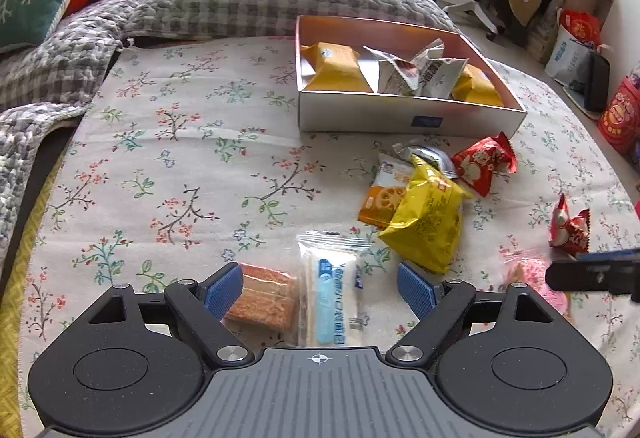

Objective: Organize snacks
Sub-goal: 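Grasp the pink candy bag with the right tool, then grasp the yellow snack bag with the left tool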

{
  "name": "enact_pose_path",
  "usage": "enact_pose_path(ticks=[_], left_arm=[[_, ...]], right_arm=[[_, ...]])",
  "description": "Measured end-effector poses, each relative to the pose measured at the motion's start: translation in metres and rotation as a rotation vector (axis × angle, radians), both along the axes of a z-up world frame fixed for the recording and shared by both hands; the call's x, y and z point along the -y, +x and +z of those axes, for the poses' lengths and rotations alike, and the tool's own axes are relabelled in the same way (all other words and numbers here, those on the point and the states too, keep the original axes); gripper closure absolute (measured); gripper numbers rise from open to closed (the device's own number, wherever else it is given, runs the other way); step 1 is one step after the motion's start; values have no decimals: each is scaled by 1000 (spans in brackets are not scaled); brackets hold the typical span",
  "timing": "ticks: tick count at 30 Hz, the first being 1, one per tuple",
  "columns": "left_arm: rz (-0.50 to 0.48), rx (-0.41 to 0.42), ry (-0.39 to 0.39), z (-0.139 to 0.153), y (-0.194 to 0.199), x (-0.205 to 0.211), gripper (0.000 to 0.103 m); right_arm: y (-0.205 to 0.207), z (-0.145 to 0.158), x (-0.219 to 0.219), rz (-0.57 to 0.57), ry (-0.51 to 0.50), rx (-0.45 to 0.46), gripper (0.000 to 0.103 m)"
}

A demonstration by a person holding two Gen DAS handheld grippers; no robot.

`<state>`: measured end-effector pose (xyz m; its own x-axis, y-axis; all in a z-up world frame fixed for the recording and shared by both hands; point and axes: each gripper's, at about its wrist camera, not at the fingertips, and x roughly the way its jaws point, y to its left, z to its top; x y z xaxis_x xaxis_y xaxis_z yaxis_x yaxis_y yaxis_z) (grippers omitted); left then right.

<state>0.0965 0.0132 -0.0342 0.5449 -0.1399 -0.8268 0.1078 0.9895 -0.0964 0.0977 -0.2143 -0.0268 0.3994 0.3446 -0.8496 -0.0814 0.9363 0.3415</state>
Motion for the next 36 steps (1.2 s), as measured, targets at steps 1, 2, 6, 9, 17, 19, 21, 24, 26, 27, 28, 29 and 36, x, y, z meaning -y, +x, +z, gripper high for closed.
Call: enact_pose_path(ticks=[1, 2, 6, 9, 17, 19, 21, 24, 26, 27, 28, 29, 36], left_arm=[[5, -1, 1, -1, 0, -1, 18], [11, -3, 2, -1, 1, -2, 18], [29, -6, 2, -2, 2, -7, 18], [38, -7, 0, -2, 3, -10, 18], [8, 8, -12, -3, 3, -1, 19], [-15, 8, -18, -4, 4, 5, 19], [-49, 22, -22, -4, 6, 13, 19], [-108, 42, -3, -3, 7, 32, 18], [-163, 52, 12, -5, 10, 48, 17], [-184, 62, 30, -7, 13, 56, 17], [-195, 72, 54, -9, 17, 64, 17], [-204, 77, 75, -12, 19, 71, 17], [-243, 107, 150, -26, 34, 96, 34]], right_arm=[[0, -2, -3, 7, -9, -6, 38], [0, -4, -5, 14, -21, -13, 39], [0, -15, -16, 42, -73, -36, 49], [-1, -24, -24, 65, -120, -50, 61], [-3, -15, -25, 58, -122, 5, 74], [0, -12, -20, 35, -105, 17, 74], [1, -10, -17, 19, -88, 24, 74], [4, -5, -10, -15, -62, 41, 74], [7, -2, -6, -40, -51, 53, 74], [8, -1, -4, -53, -44, 58, 74], [9, 0, -2, -65, -41, 63, 74], [10, 1, 0, -76, -41, 69, 74], [13, 5, 5, -105, -43, 106, 74]])
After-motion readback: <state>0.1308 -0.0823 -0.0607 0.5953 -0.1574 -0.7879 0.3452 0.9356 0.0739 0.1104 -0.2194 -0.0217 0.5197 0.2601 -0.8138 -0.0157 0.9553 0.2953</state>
